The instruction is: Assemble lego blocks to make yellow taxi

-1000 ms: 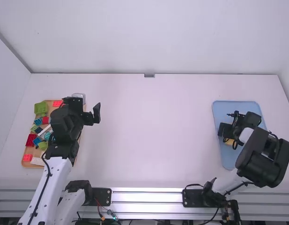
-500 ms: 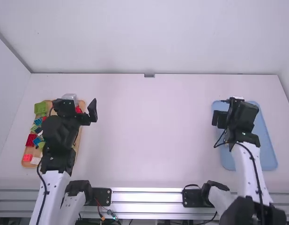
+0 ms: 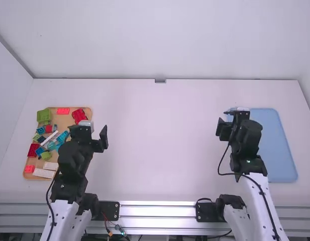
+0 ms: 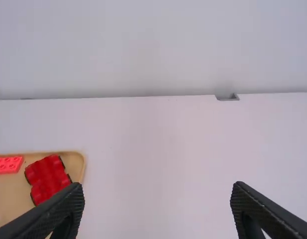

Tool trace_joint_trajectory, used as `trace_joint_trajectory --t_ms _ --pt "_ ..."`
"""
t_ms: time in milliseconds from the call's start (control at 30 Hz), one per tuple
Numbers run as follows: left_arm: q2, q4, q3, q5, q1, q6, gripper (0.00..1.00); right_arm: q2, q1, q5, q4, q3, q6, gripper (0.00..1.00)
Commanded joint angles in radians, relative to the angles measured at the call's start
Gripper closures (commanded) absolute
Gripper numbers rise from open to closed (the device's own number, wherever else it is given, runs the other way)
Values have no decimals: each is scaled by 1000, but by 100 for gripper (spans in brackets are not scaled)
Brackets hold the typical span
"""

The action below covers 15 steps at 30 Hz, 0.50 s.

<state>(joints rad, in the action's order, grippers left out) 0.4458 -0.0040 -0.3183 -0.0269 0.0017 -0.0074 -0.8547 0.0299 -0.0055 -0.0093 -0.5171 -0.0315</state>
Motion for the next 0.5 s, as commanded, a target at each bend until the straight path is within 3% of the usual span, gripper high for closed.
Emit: trace_joint_trajectory --t_ms 0,467 --pt "-57 4 51 27 -2 7 29 56 -30 6 9 51 31 27" --pt "-368 4 318 27 -2 7 60 366 -30 6 9 361 31 58"
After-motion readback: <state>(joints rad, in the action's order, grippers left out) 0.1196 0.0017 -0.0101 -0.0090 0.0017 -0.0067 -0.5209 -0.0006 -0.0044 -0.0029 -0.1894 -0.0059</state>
